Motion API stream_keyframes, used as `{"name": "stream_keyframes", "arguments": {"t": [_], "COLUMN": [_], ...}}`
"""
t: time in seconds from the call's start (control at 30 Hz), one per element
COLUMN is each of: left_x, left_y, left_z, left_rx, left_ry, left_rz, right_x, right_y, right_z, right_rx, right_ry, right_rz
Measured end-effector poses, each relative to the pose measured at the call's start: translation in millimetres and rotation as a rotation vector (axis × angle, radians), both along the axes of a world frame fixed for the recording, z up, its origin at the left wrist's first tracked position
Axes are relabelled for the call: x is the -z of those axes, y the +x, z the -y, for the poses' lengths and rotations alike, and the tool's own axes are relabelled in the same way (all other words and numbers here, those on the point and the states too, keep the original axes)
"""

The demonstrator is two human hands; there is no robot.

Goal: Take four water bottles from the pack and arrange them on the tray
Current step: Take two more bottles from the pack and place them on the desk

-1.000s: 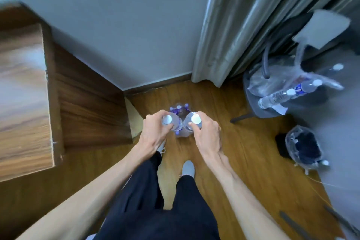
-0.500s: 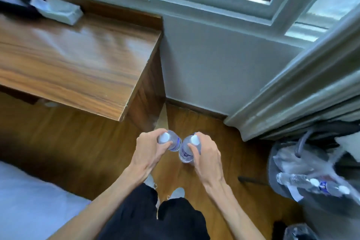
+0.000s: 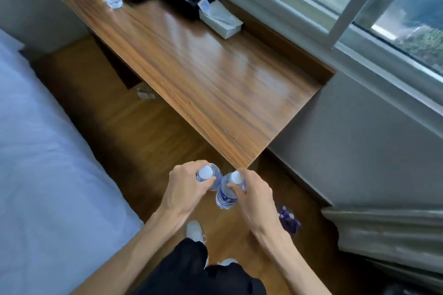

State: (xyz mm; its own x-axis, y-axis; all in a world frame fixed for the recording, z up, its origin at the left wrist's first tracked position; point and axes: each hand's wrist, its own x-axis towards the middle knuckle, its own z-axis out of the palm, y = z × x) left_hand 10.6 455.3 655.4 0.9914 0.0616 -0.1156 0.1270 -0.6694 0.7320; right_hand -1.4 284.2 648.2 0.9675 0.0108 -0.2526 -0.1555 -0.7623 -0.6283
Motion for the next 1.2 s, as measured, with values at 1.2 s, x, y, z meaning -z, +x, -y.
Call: {"name": "stream_keyframes", "arguments": {"t": [1.2], "left_x": [-78.4], "left_y": [406.8], "left_z": [-440.1], "left_rx": [-0.34], "left_ry": [0.161], "left_rz": [0.207], "right_x": [-70.7], "right_y": [473.7], "right_z": [-430.6], "right_rx": [-0.36], "right_ry": [0.104], "right_rz": [0.275]}}
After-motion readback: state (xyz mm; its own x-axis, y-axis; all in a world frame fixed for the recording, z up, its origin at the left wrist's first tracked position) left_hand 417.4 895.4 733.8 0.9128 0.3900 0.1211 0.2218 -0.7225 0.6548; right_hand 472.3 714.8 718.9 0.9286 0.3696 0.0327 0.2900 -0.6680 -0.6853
